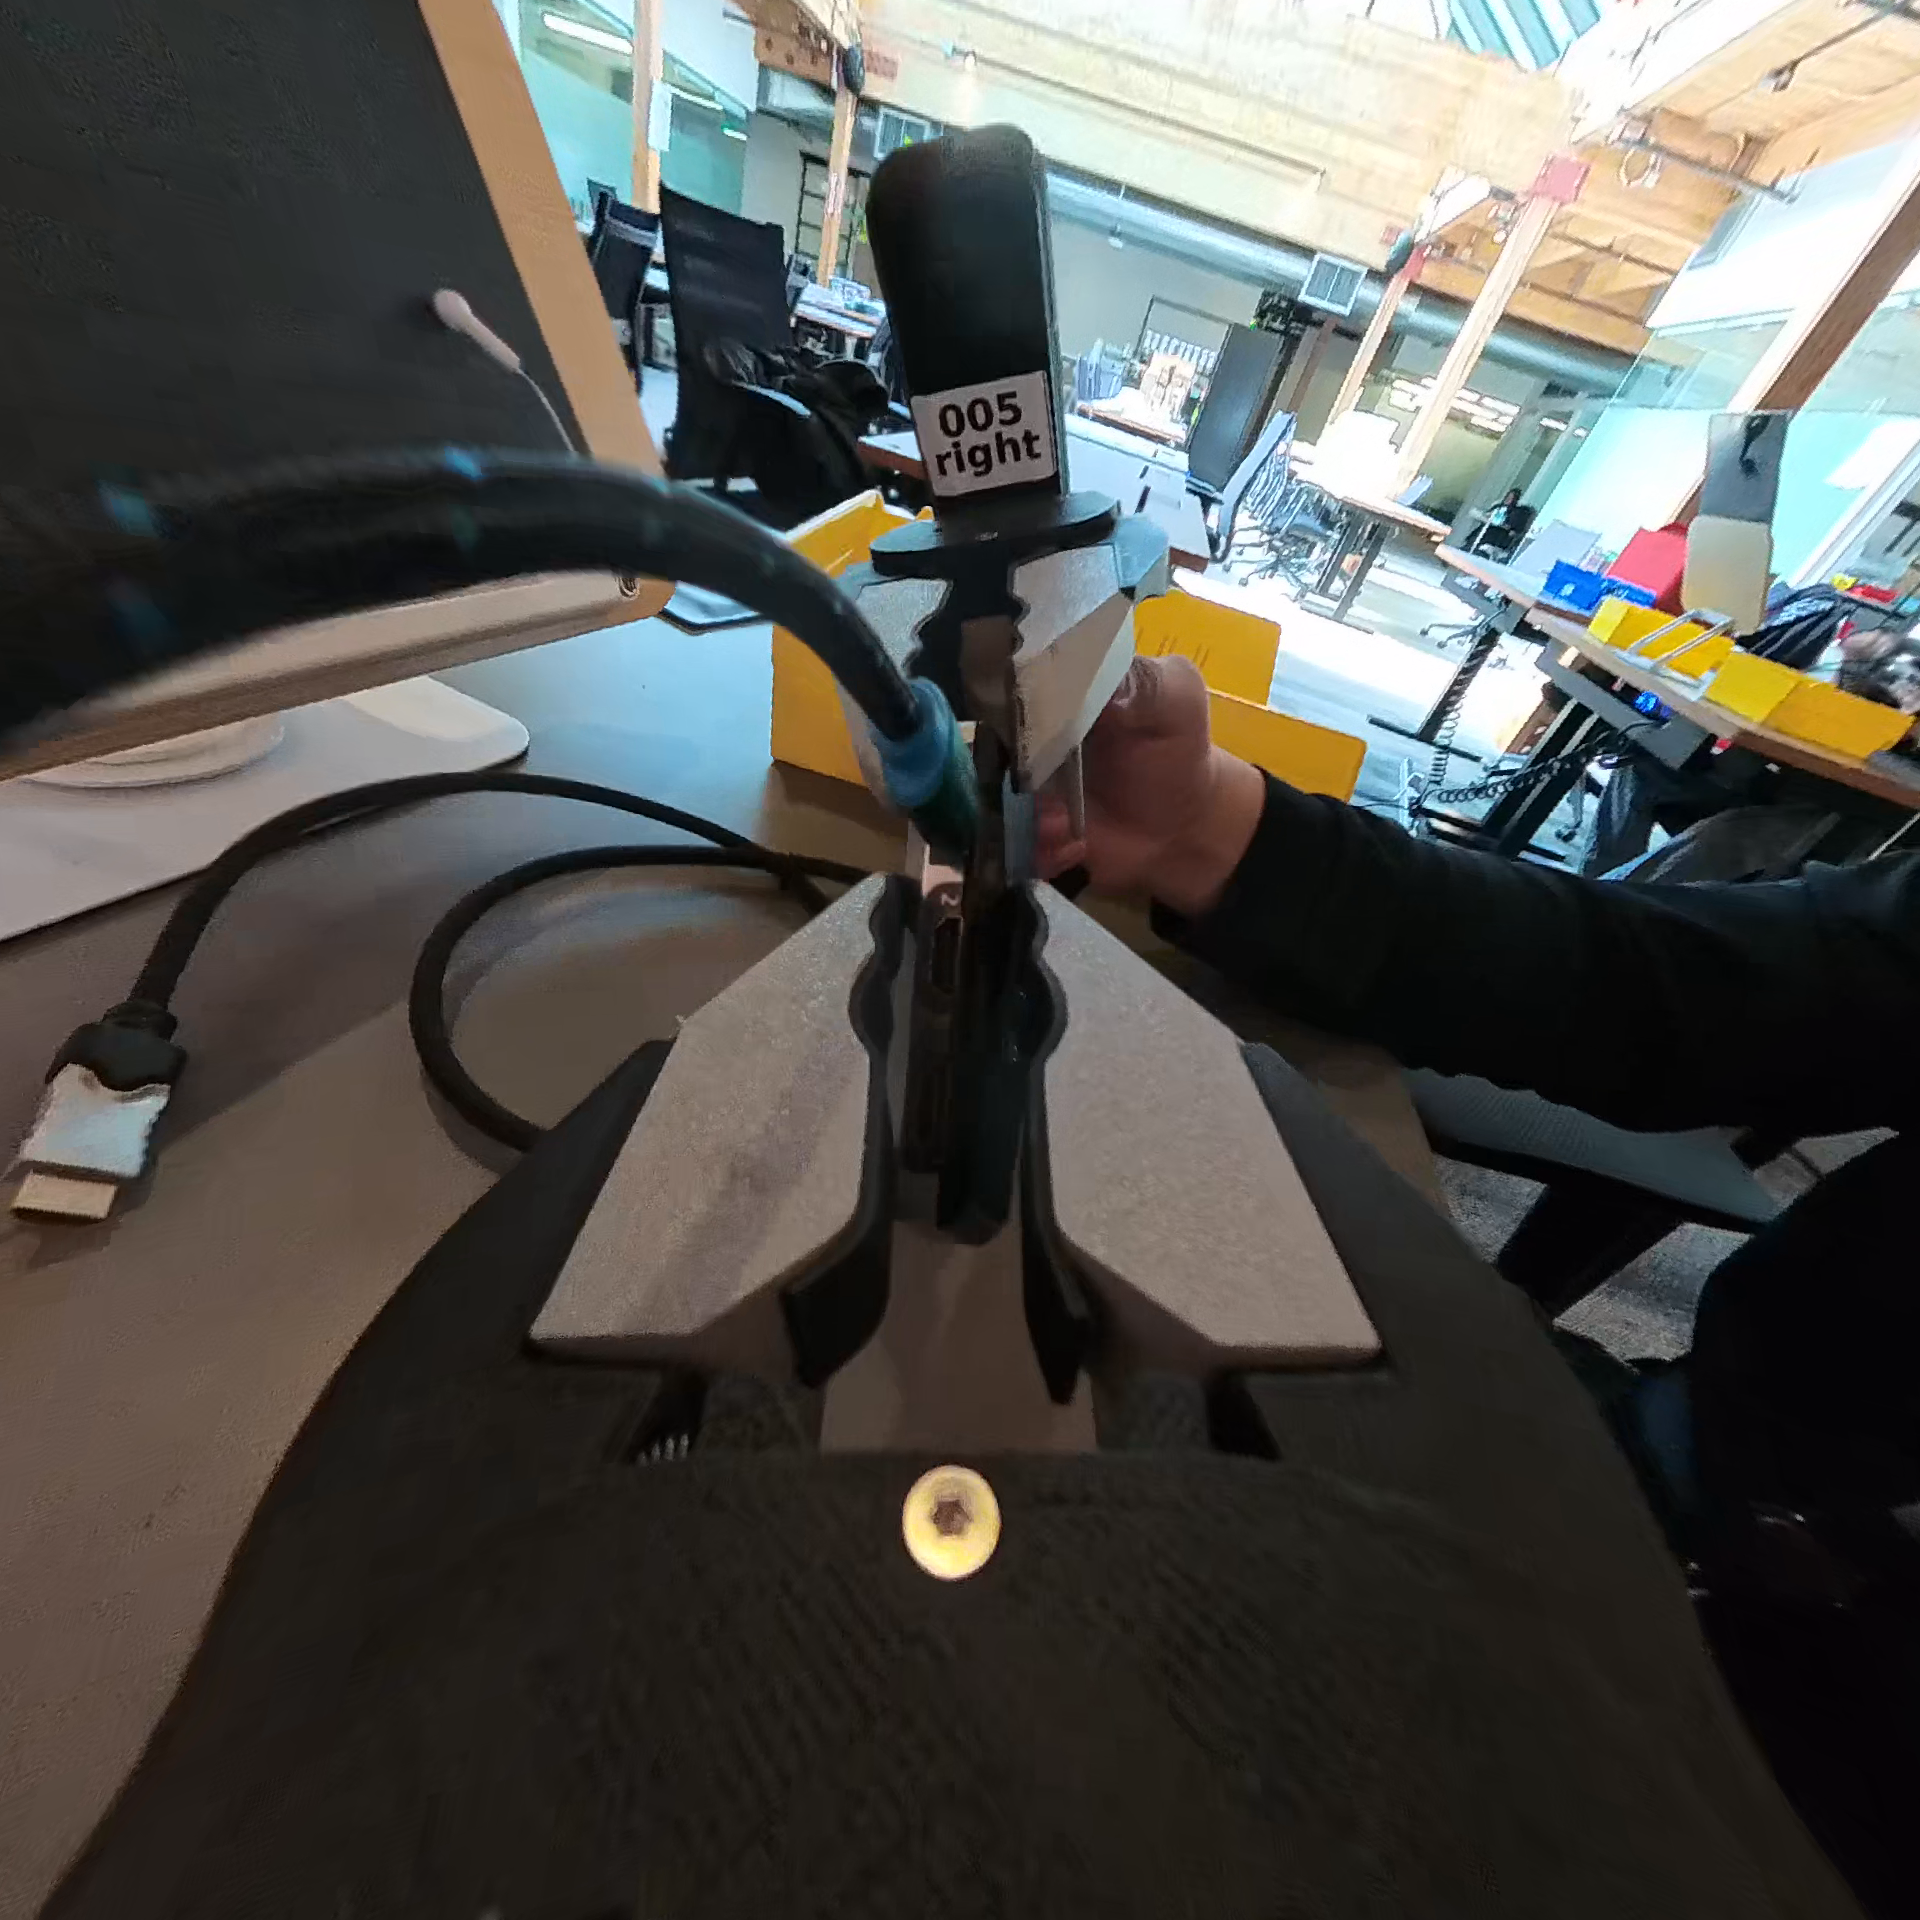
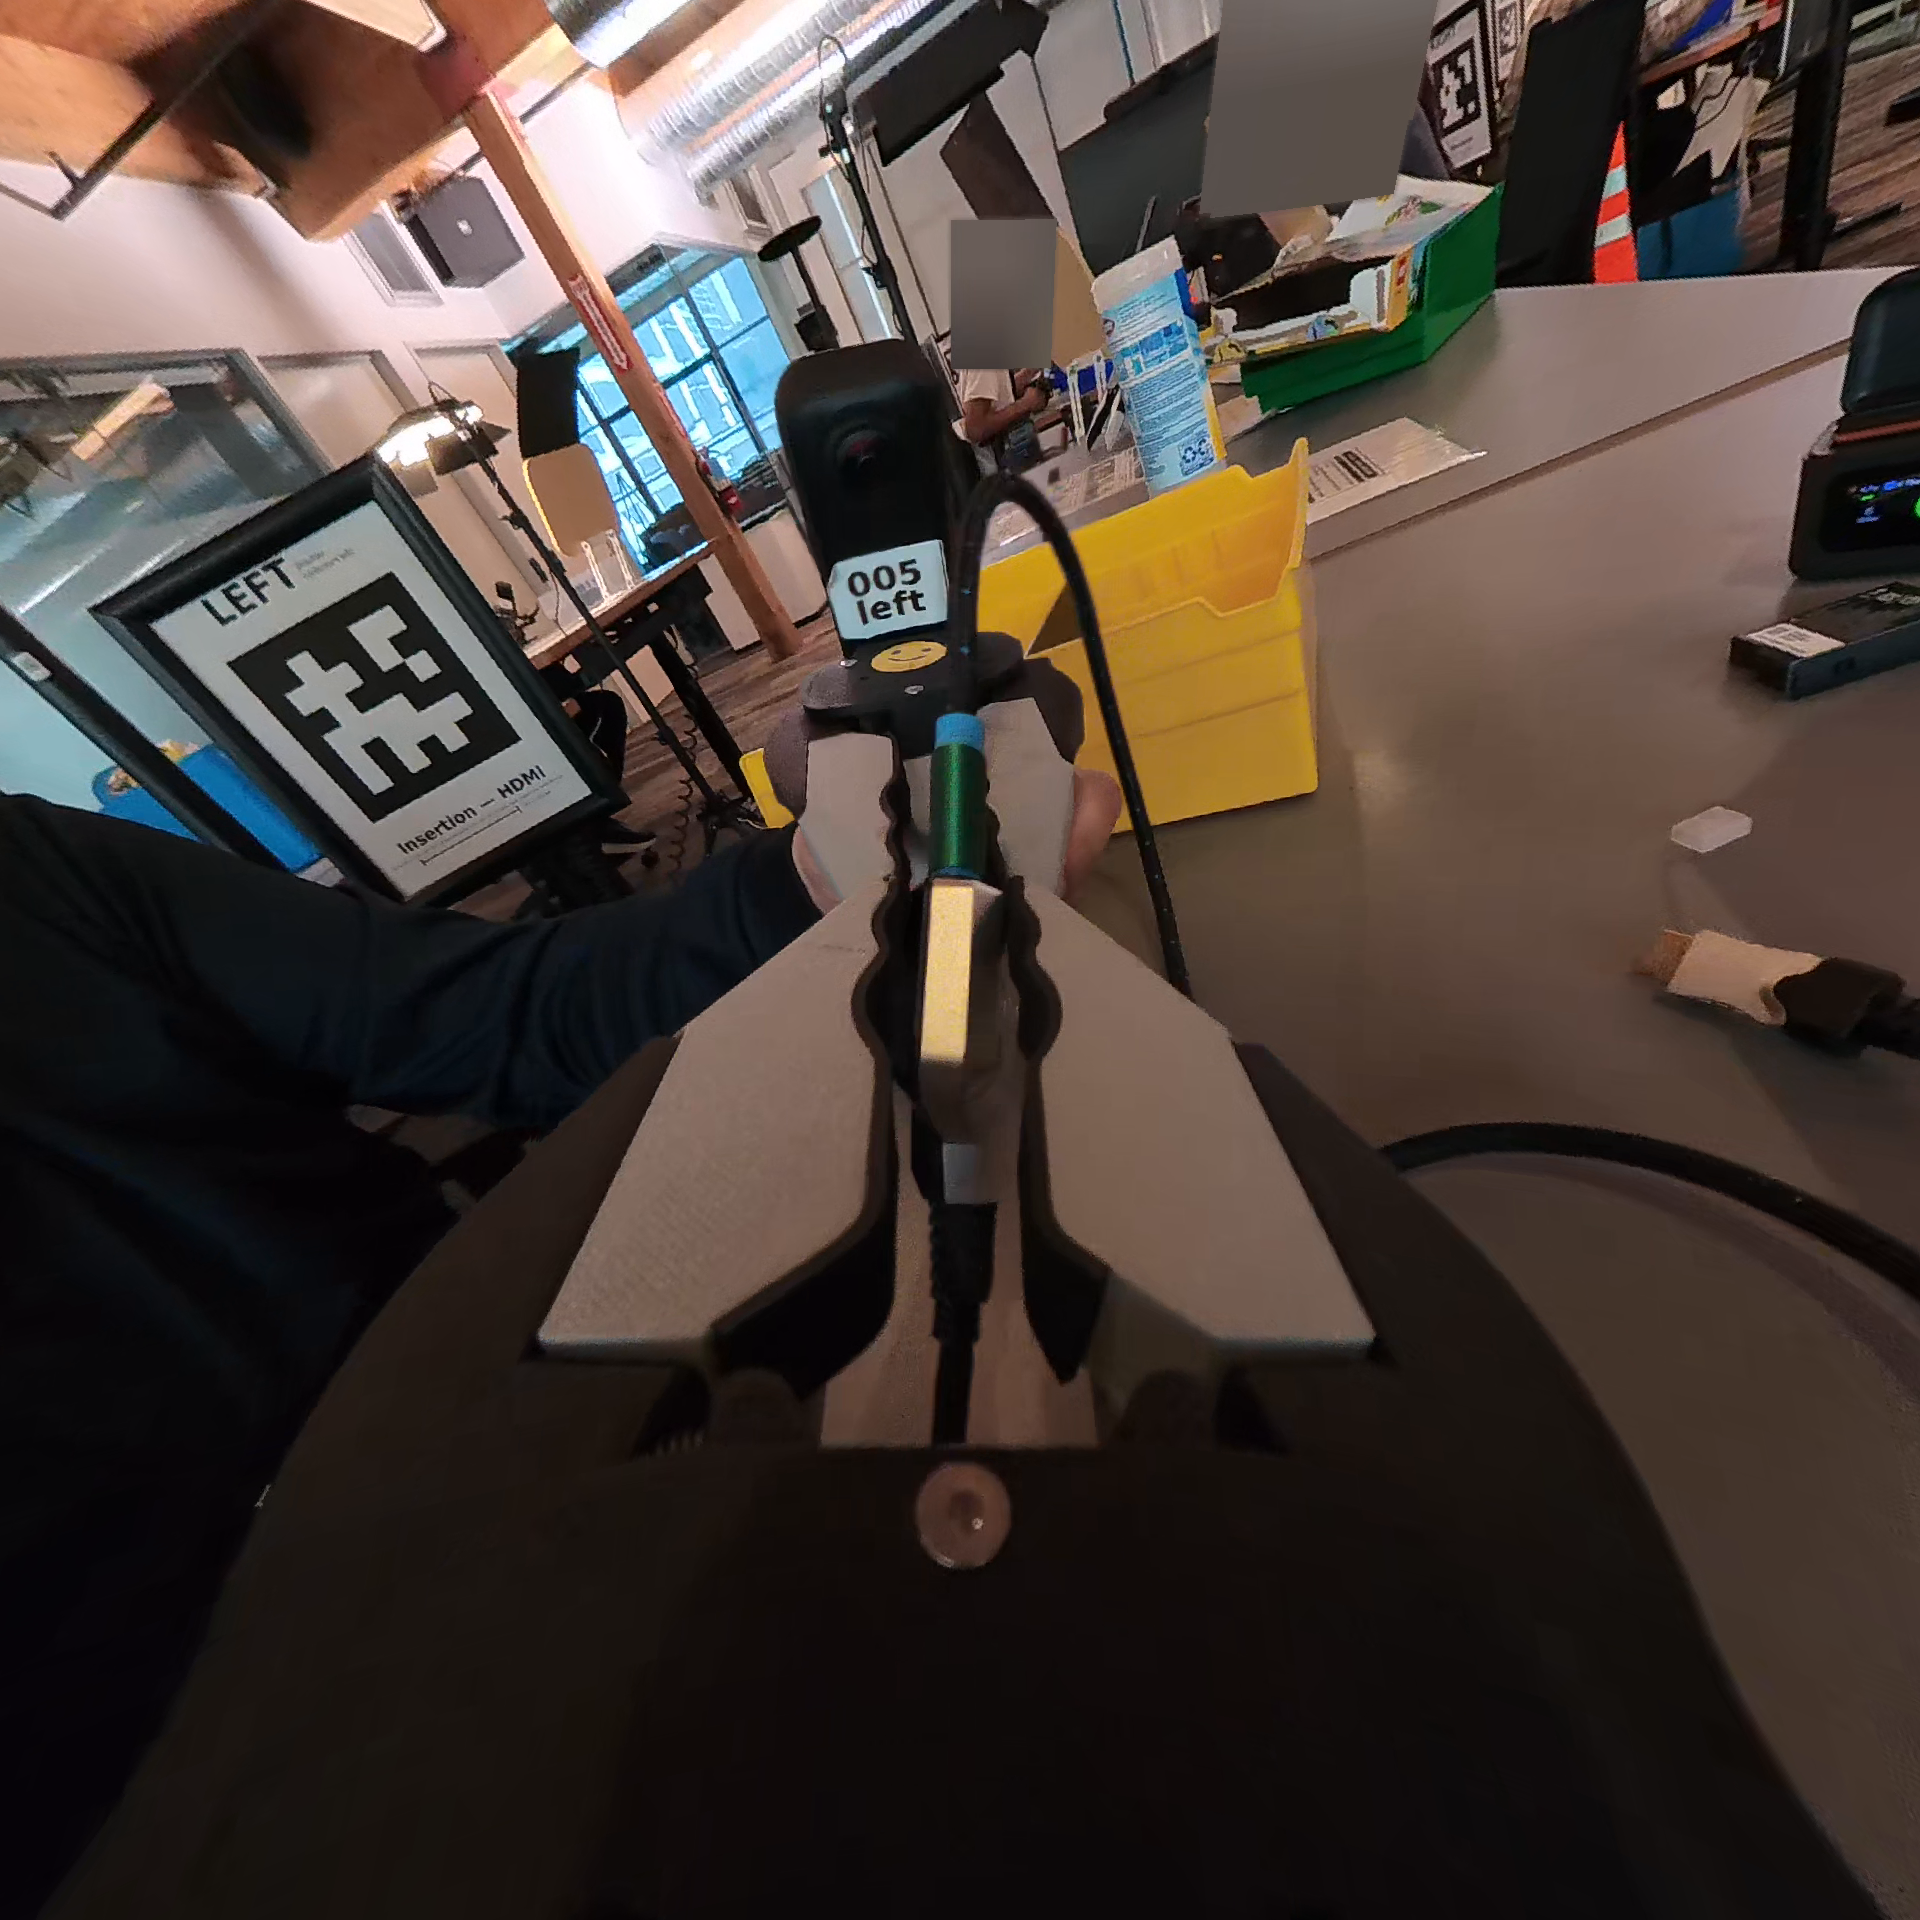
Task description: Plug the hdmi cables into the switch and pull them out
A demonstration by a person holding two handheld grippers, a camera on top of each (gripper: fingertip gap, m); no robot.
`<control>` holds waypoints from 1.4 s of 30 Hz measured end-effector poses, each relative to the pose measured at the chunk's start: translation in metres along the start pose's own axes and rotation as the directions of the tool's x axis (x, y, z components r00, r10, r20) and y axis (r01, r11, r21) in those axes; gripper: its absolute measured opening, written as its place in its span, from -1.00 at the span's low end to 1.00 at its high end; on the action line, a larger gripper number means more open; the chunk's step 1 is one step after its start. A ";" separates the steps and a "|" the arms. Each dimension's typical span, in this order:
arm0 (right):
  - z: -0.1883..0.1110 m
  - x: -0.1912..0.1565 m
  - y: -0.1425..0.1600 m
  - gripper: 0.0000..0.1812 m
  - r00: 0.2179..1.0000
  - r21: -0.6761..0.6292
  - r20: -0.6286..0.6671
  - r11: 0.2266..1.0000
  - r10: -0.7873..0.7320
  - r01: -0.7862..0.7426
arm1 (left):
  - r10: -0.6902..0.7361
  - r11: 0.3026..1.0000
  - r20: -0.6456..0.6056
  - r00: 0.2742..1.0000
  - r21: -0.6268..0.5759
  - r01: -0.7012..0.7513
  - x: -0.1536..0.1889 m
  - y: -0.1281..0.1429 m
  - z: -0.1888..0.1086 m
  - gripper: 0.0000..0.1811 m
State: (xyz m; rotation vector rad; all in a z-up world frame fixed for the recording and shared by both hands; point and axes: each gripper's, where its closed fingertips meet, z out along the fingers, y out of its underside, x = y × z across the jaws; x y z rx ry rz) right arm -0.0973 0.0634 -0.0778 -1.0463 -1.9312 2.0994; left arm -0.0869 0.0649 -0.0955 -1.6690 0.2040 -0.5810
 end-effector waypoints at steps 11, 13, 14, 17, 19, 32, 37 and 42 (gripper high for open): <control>0.005 0.004 0.013 -0.76 0.999 -0.092 -0.046 0.996 -0.014 0.009 | 0.011 1.000 0.017 1.000 -0.012 -0.011 -0.001 0.002 0.001 -0.79; 0.006 0.007 0.009 -0.82 0.997 -0.076 -0.073 0.997 -0.033 0.027 | -0.001 1.000 0.035 0.999 0.006 0.001 -0.005 -0.001 -0.001 -0.80; 0.006 0.007 0.007 -0.83 0.996 -0.065 -0.080 0.997 -0.035 0.030 | -0.017 1.000 0.032 0.999 0.021 0.016 -0.006 -0.003 -0.001 -0.79; 0.006 0.007 0.004 -0.82 0.996 -0.040 -0.088 0.999 -0.031 0.028 | -0.058 0.997 0.025 0.998 0.057 0.057 -0.007 -0.005 0.000 -0.79; 0.006 0.007 0.004 -0.82 0.996 -0.037 -0.082 0.999 -0.031 0.028 | -0.101 0.993 0.007 0.995 0.057 0.100 -0.006 -0.001 0.001 -0.78; 0.008 -0.003 0.004 -0.83 1.000 -0.009 0.007 1.000 -0.001 0.001 | -0.105 0.994 -0.080 0.991 -0.003 0.105 0.008 0.010 0.012 -0.78; 0.006 0.002 0.008 -0.82 1.000 -0.056 -0.025 0.998 -0.017 0.015 | -0.073 0.996 -0.016 0.997 -0.061 0.072 0.003 0.017 0.014 -0.78; -0.003 -0.002 0.004 -0.77 0.993 -0.077 -0.061 0.992 -0.102 0.097 | -0.060 0.993 -0.035 0.998 -0.102 0.056 0.009 0.022 0.015 -0.78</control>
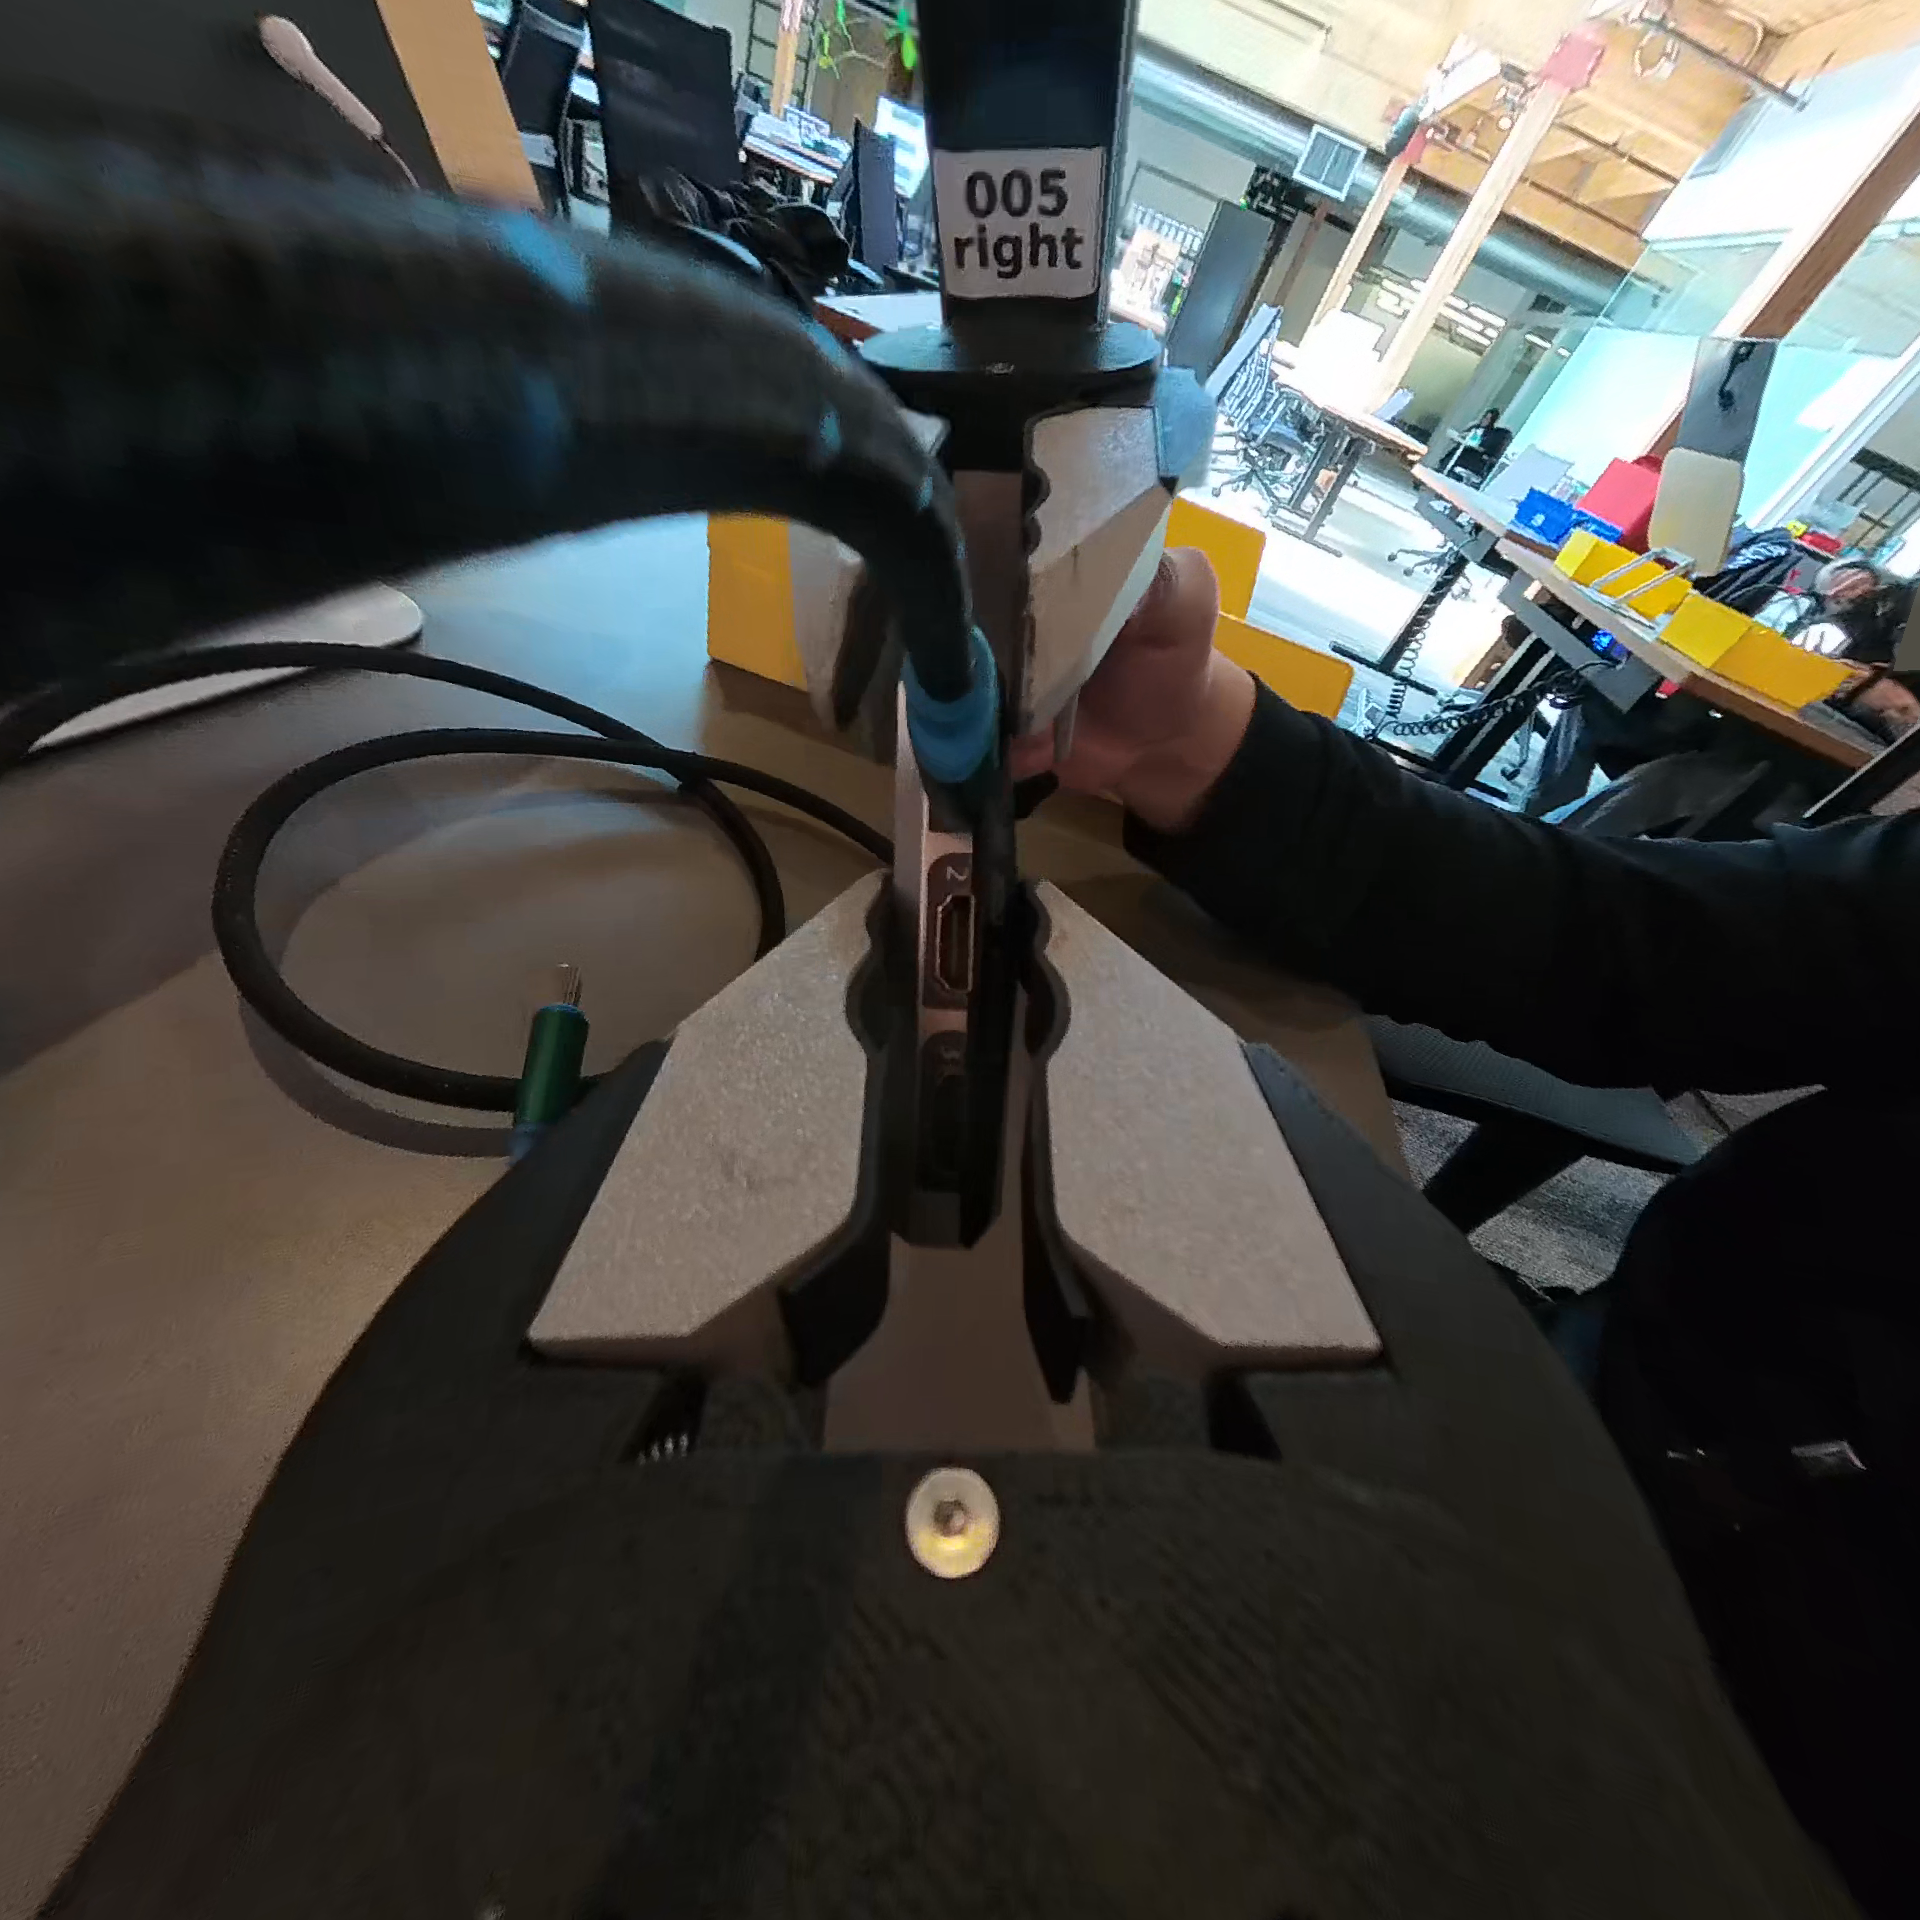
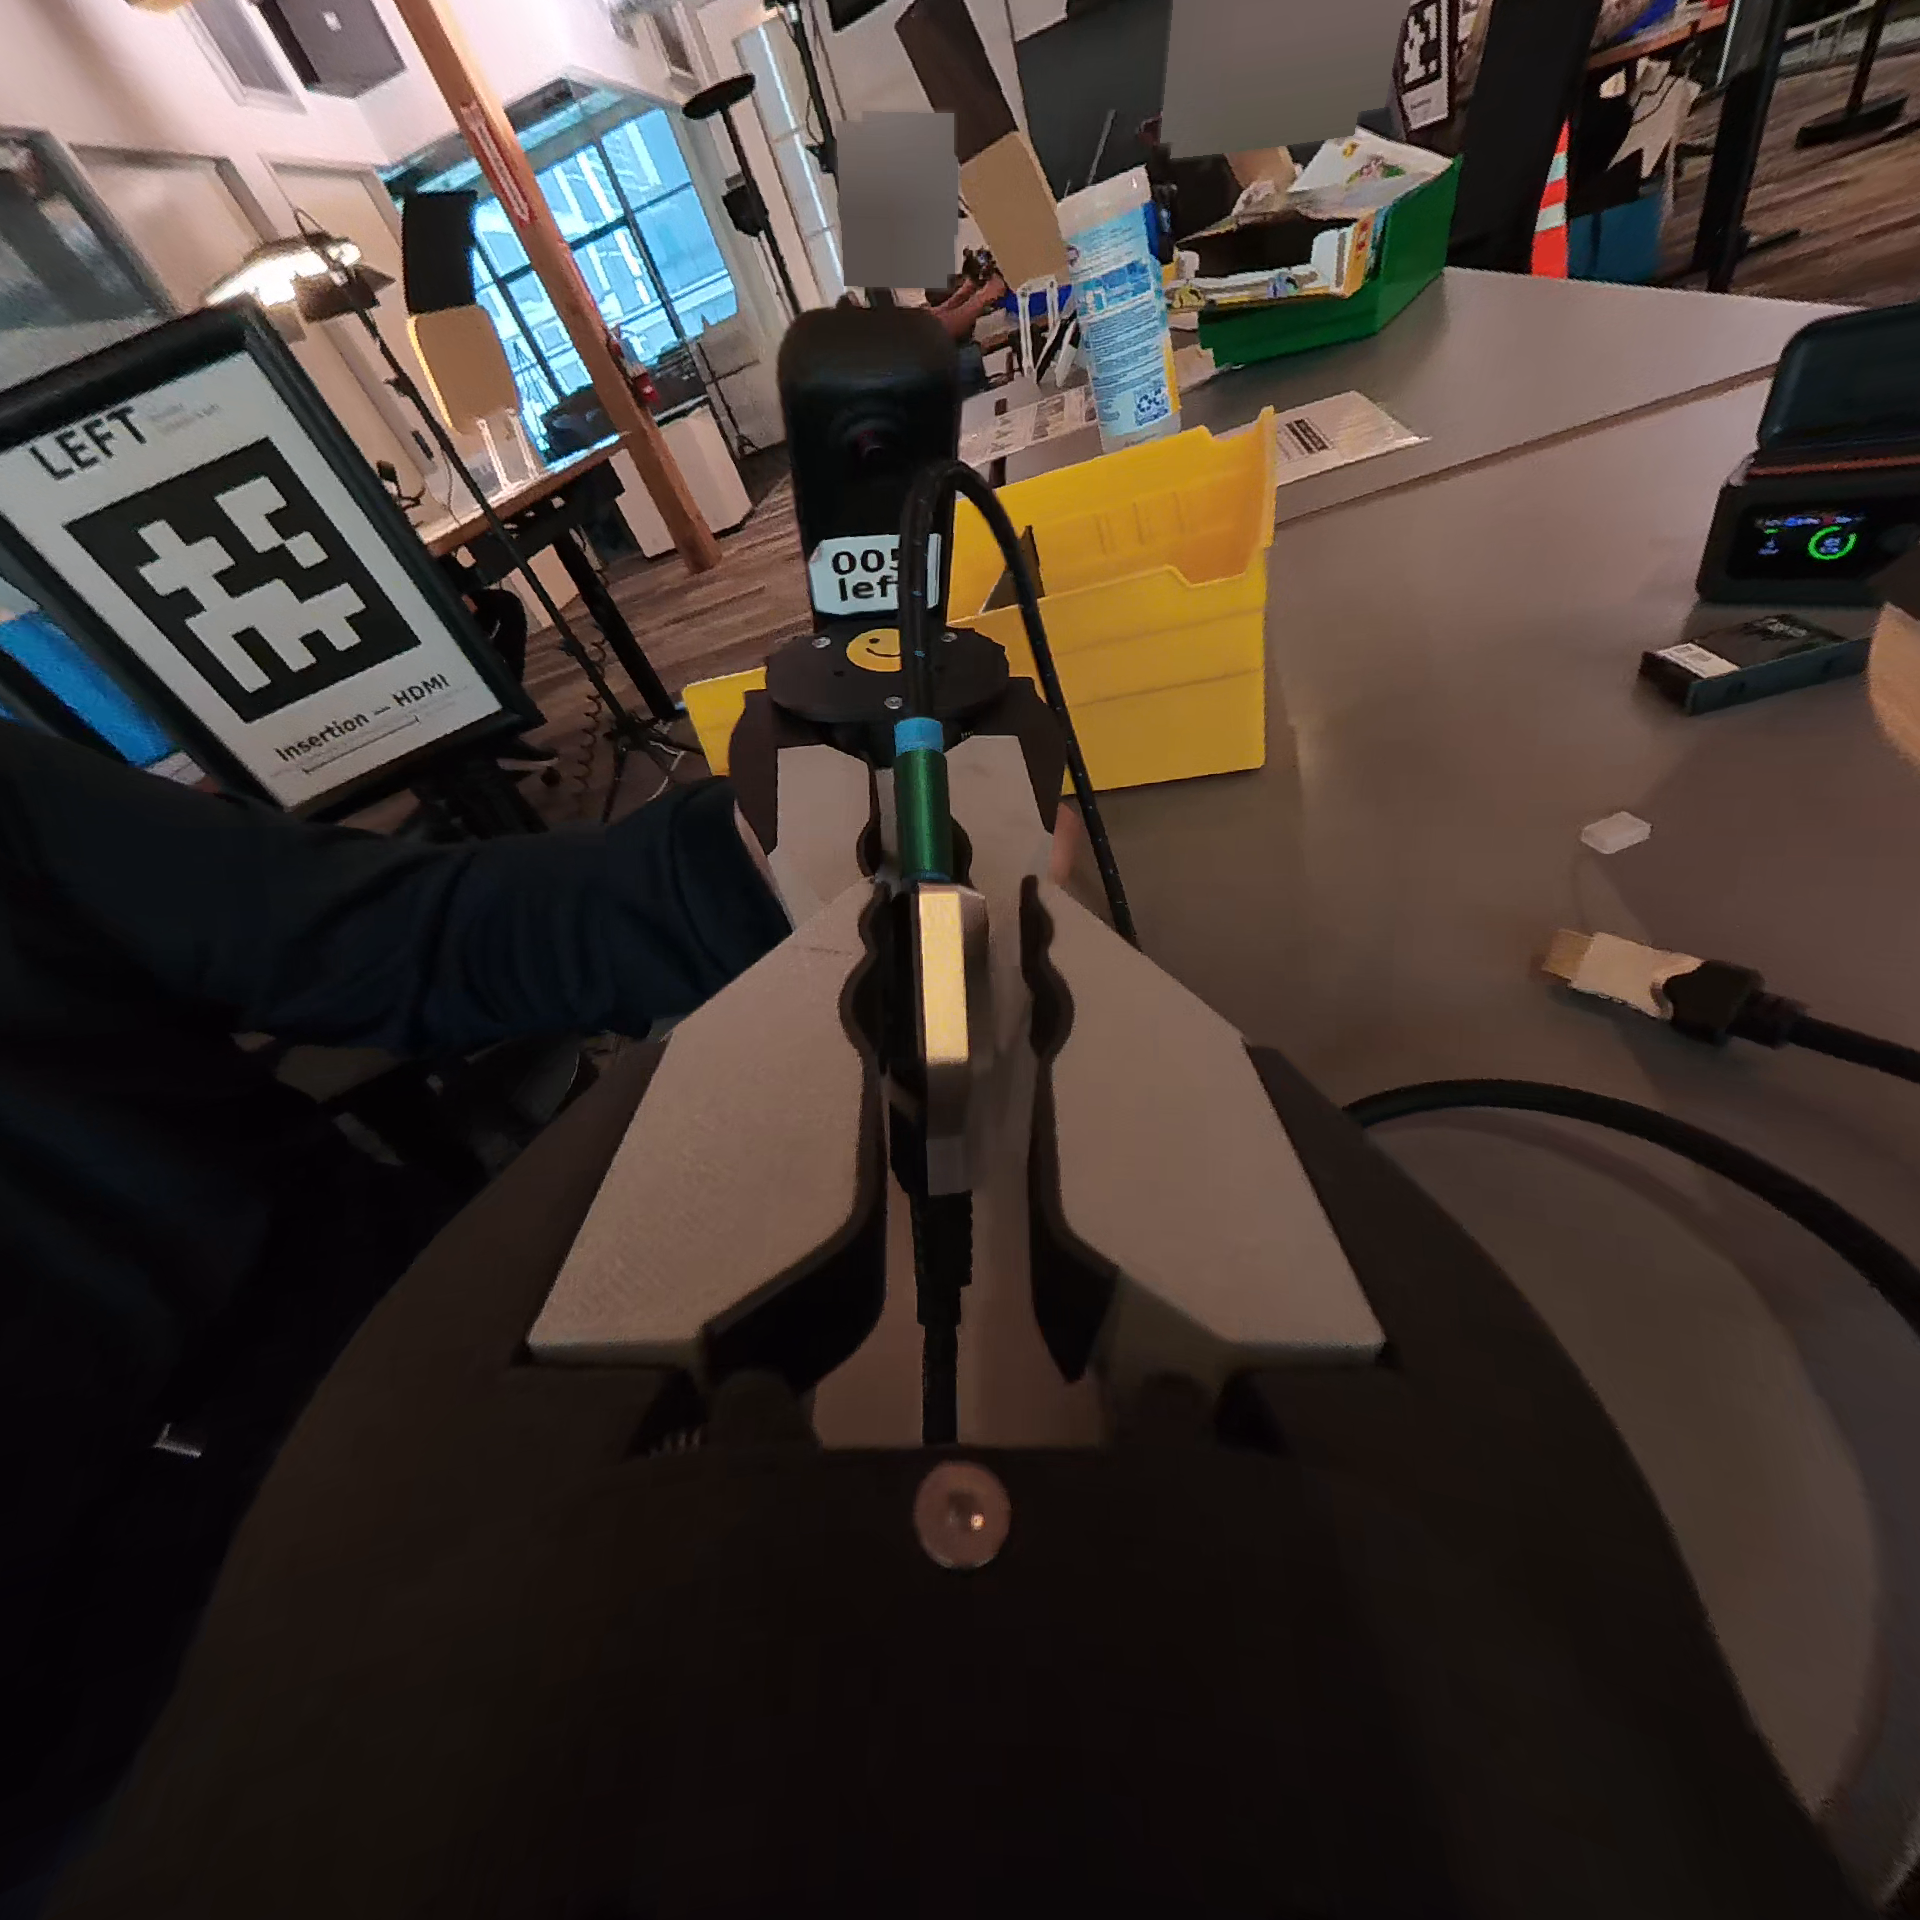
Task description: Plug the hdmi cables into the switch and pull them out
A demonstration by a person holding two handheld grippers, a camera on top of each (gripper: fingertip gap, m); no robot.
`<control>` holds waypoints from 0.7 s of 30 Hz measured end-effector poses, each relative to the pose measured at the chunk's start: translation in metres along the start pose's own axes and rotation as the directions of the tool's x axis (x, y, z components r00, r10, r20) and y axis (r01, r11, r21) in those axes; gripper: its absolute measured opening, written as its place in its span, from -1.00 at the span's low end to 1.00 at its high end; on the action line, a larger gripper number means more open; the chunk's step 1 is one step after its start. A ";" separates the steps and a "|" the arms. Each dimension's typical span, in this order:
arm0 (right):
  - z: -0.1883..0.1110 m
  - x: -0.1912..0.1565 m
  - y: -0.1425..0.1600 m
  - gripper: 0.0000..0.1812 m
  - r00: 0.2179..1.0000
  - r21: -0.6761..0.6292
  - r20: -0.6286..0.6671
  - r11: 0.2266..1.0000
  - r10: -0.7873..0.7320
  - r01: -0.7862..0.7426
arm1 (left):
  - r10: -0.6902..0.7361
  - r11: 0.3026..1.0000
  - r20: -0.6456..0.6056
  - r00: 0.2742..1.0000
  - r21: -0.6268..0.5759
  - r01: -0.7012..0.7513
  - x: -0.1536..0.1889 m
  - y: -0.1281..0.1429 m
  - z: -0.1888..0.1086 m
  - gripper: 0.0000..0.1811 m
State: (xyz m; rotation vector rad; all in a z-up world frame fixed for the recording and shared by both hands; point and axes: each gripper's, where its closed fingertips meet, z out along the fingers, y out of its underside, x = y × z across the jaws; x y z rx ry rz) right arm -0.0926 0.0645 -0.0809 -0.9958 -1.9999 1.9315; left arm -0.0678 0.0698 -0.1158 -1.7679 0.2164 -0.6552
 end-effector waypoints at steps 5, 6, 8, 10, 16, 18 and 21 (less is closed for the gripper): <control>0.003 -0.004 0.008 -0.84 1.000 -0.071 0.015 0.997 -0.005 0.006 | -0.003 0.999 -0.004 1.000 -0.054 0.002 0.001 0.008 0.001 -0.78; 0.003 -0.005 0.009 -0.84 1.000 -0.087 0.017 0.996 -0.009 0.010 | -0.001 0.998 -0.006 1.000 -0.065 0.001 0.002 0.009 0.002 -0.78; 0.003 -0.008 0.012 -0.84 1.000 -0.120 0.026 0.993 -0.012 0.015 | -0.001 0.996 -0.014 1.000 -0.087 -0.001 0.005 0.013 0.003 -0.78; 0.004 -0.011 0.013 -0.83 1.000 -0.138 0.027 0.990 -0.015 0.019 | -0.001 0.995 -0.020 1.000 -0.098 -0.001 0.007 0.014 0.005 -0.78; 0.008 -0.013 0.016 -0.84 1.000 -0.162 0.031 0.987 -0.005 0.010 | 0.002 0.993 -0.025 1.000 -0.115 -0.005 0.011 0.016 0.007 -0.78; 0.007 -0.013 0.015 -0.84 1.000 -0.169 0.016 0.985 -0.026 0.028 | 0.011 0.994 -0.020 1.000 -0.111 -0.013 0.010 0.015 0.007 -0.78; 0.006 -0.013 0.009 -0.84 0.999 -0.142 0.001 0.989 -0.035 0.035 | 0.047 0.996 -0.011 0.999 -0.073 -0.048 0.010 0.008 0.008 -0.78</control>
